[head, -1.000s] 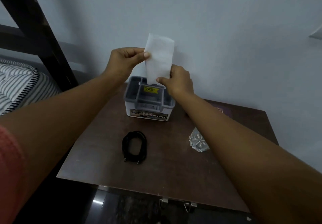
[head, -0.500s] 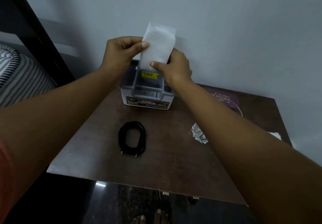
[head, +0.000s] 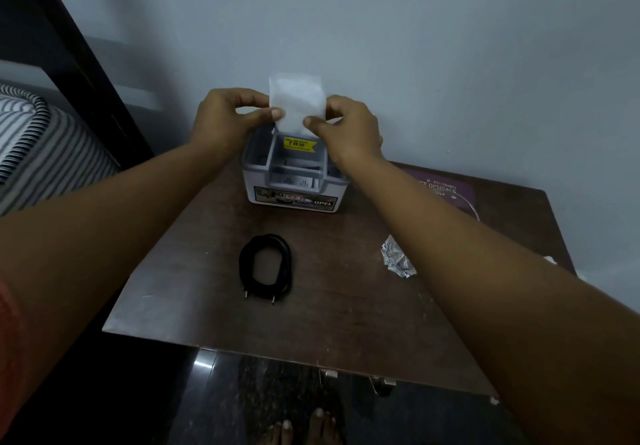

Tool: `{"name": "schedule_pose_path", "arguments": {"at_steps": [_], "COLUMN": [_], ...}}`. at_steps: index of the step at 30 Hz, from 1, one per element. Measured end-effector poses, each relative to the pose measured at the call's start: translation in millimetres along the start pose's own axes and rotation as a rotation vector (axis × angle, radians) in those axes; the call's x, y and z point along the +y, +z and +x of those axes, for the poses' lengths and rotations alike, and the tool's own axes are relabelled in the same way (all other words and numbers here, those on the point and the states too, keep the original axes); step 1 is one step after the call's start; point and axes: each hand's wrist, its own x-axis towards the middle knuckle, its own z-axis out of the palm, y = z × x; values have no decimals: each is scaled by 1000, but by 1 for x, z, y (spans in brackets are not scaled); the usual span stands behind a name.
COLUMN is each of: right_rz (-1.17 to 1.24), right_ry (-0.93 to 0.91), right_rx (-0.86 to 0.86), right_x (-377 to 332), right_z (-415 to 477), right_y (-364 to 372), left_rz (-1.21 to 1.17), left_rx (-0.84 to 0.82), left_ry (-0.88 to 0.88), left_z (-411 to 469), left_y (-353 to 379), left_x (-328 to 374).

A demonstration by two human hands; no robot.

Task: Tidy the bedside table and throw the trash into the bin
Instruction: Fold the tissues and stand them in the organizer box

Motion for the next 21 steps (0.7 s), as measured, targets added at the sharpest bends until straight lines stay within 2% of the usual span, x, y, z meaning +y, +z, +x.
{"name": "schedule_pose_path", "arguments": {"at_steps": [6, 11, 14, 16, 18, 21], "right_rz": [-36, -114, -54, 62, 180, 248], "right_ry": [8, -6, 0, -46, -165, -260], "right_rx": [-6, -26, 15, 66, 120, 166], "right_x": [7, 7, 0, -10, -17, -1], "right_z": [6, 11, 3, -19, -60, -139], "right_y": [5, 4, -3, -17, -42, -91], "left_rz": [247, 167, 163, 172, 172, 75], "left_rx": [42, 55, 56, 91, 194, 333], "left_ry": [-56, -79, -64, -64, -49, 87], "left_z": [6, 2, -3, -9, -27, -87], "left_y": [3, 4, 3, 2, 1, 9], "left_x": [3, -1, 0, 4, 11, 33]}}
